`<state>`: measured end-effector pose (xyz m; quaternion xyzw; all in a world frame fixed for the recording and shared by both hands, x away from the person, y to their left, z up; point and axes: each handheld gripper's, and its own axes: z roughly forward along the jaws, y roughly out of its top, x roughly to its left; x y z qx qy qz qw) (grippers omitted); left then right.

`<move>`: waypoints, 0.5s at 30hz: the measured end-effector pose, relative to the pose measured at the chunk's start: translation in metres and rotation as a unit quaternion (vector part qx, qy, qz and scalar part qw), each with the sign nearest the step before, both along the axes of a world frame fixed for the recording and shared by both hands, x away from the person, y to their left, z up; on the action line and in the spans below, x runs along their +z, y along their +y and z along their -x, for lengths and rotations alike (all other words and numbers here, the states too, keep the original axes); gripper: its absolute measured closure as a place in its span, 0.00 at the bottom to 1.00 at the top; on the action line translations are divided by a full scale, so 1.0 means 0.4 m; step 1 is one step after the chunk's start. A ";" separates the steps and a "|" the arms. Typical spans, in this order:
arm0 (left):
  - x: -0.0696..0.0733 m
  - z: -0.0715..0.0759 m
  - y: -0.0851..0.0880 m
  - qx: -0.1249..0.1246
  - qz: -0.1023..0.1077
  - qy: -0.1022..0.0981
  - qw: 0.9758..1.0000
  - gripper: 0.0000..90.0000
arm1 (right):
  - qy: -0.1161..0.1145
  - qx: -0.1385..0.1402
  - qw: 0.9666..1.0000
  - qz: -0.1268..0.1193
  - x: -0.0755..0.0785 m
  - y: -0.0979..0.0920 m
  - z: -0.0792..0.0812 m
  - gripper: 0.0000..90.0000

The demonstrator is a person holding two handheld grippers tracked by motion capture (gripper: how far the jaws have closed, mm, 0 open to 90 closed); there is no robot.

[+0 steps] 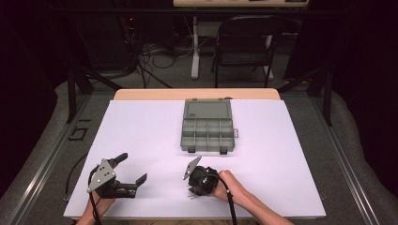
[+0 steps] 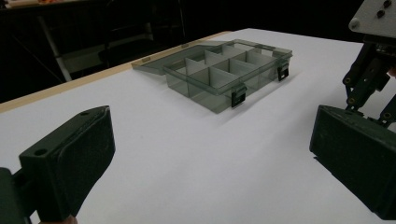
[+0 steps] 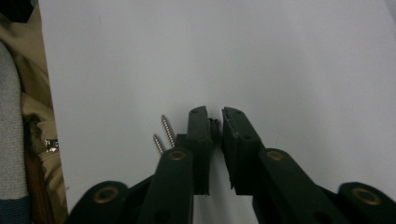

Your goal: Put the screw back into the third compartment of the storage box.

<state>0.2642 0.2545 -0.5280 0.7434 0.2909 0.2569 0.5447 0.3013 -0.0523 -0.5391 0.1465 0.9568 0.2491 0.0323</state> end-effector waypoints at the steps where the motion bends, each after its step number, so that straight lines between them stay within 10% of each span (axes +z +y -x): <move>1: 0.000 0.000 0.000 0.000 -0.001 0.000 1.000 0.00 | 0.001 0.000 1.000 0.000 0.000 0.000 0.001 0.94; 15: 0.001 0.000 0.000 0.000 -0.001 0.000 1.000 0.00 | 0.001 -0.017 1.000 -0.010 0.013 -0.018 -0.009 0.97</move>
